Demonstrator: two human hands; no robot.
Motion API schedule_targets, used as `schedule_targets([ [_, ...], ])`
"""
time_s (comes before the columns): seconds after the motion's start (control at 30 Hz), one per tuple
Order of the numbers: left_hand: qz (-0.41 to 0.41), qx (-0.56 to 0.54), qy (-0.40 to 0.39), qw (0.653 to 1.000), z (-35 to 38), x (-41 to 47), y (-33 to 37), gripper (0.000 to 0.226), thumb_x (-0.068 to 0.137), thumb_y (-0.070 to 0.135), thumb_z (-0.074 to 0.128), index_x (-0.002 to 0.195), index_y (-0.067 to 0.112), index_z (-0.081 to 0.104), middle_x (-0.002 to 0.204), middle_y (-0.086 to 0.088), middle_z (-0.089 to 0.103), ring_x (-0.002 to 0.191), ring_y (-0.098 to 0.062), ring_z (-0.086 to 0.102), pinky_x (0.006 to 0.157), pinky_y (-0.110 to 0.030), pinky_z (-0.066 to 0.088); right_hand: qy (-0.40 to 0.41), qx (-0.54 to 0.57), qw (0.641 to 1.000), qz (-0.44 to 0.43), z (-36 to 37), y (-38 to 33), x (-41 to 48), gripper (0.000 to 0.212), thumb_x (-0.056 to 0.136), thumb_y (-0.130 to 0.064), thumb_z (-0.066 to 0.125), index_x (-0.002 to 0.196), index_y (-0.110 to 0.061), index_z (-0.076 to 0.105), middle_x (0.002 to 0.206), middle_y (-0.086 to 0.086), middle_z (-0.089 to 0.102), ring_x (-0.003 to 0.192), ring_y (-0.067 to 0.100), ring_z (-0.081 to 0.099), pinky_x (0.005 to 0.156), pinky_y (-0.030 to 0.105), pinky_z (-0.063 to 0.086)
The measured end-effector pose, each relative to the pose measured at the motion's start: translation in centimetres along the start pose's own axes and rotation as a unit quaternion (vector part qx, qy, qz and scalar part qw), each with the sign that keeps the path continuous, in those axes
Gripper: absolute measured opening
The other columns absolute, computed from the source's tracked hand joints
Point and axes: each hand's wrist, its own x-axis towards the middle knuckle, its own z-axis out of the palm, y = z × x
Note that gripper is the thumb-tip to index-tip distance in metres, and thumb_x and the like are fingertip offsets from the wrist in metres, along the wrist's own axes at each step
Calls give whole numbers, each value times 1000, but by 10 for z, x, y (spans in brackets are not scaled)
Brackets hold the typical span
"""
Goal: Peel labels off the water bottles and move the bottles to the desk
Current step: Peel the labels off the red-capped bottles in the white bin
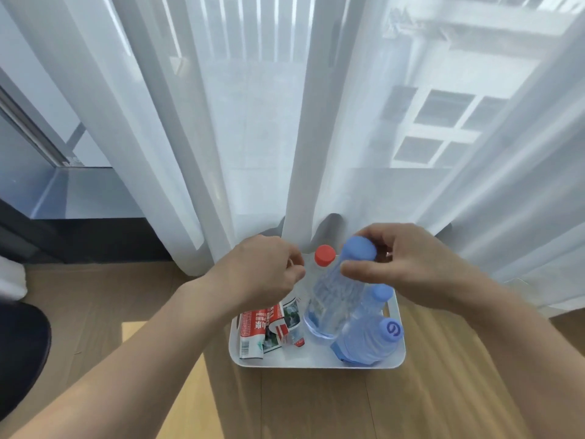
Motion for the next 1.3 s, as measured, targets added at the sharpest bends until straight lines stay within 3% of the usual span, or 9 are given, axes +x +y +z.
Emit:
schedule_targets([
  [0.1,1,-233,-8,972,-7,-1,12,26,96,26,45,102,23,71,93,5,73,86,-10,66,76,-23,54,74,303,949,-49,-20,-9,-2,48,57,-54,78,78,-11,71,76,2,67,81,11,61,78,22,49],
  [0.2,-17,-459,-48,887,-22,-12,25,27,96,18,45,95,19,72,81,4,75,72,-5,69,63,-14,55,112,560,818,-67,-29,-14,5,49,67,-57,58,84,-11,65,76,-2,71,88,17,68,89,35,54],
  [0.3,-13,-519,-55,853,-30,-24,36,24,91,16,50,92,15,74,85,-1,77,73,-9,71,61,-14,54,111,654,747,-47,-30,-18,7,43,75,-51,48,86,-11,61,69,0,68,68,16,68,72,35,59],
  [0.43,-24,-466,-15,884,-22,-32,45,16,84,24,61,95,25,73,83,9,76,72,-5,70,58,-10,52,80,658,748,-41,-29,-11,6,39,76,-47,48,84,-11,58,62,-1,58,58,15,60,64,32,55],
  [0.57,-40,-475,-12,879,-10,-31,52,14,82,29,64,94,29,72,84,13,76,74,1,68,53,-3,47,37,657,752,-38,-29,-3,5,39,82,-47,43,84,-10,57,62,-1,55,58,15,58,63,32,53],
  [0.73,-39,-536,-103,837,-10,-30,53,33,71,32,63,100,19,73,95,4,77,89,-11,72,79,-22,58,-1,664,746,-54,-28,-2,8,38,80,-47,43,82,-11,58,61,-2,54,56,14,56,62,29,52],
  [0.9,-71,-606,-92,787,-11,-28,50,33,65,22,66,93,4,73,95,-14,75,81,-20,71,70,-23,59,-51,689,717,-87,-31,1,11,40,82,-47,41,80,-12,60,61,-4,55,56,13,56,63,28,52],
  [1.03,-83,-644,-140,748,-9,-26,49,26,66,12,66,89,2,73,91,-14,73,78,-20,66,70,-25,58,-161,721,664,-113,-31,4,15,39,86,-42,46,90,-6,60,68,3,61,65,19,62,71,36,52],
  [1.3,-52,-658,-148,736,-8,-30,53,18,66,5,72,82,4,65,86,-20,66,75,-26,62,63,-27,58,-191,739,635,-117,-34,4,12,37,87,-39,48,95,-3,55,70,7,62,66,22,61,72,37,49],
])
